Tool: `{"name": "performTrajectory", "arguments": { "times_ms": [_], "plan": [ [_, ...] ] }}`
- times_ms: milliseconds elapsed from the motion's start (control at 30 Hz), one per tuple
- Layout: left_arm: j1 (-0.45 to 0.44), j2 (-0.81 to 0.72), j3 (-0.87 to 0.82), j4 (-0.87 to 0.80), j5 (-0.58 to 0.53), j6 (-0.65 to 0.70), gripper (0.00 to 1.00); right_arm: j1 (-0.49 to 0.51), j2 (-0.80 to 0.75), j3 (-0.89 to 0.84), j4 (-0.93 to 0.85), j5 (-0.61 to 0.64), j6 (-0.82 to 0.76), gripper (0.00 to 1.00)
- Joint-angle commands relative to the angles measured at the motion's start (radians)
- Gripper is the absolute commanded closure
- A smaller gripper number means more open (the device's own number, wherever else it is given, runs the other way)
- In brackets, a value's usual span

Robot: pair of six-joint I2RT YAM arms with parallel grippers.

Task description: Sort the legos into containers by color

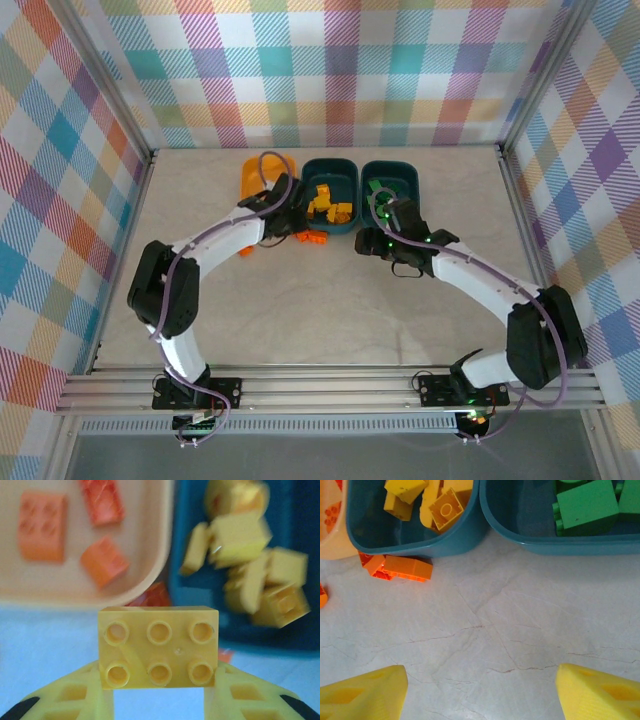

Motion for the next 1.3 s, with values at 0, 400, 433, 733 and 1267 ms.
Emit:
{"name": "performTrajectory", "arguments": {
  "times_ms": [0, 400, 433, 733, 1267],
  "plan": [
    [0.005, 0.127, 0.131, -0.048, 0.056, 0.045, 0.65, 0.005, 0.016, -0.013, 0.028, -0.007, 0.003, 0.22],
    [-0.018, 0.452, 0.574, -0.1, 0.225, 0.059, 0.37, -0.048, -0.021, -0.079, 0.03, 0.016, -0.008, 0.21],
    [-0.018, 0.448, 0.583, -0.099, 0.234, 0.058, 0.33, -0.049, -0.022, -0.082, 0.032, 0.017, -0.01, 0.21],
    [0.002, 0.158, 0.361, -0.092, 0.088, 0.03, 0.13, -0.049, -0.041, -0.091, 0.036, 0.037, -0.019, 0.2],
    [0.342, -0.153, -0.405, 0.061, 0.152, -0.149, 0.11, 0.004, 0.046, -0.028, 0.082, -0.01, 0.025, 0.21]
  ]
}}
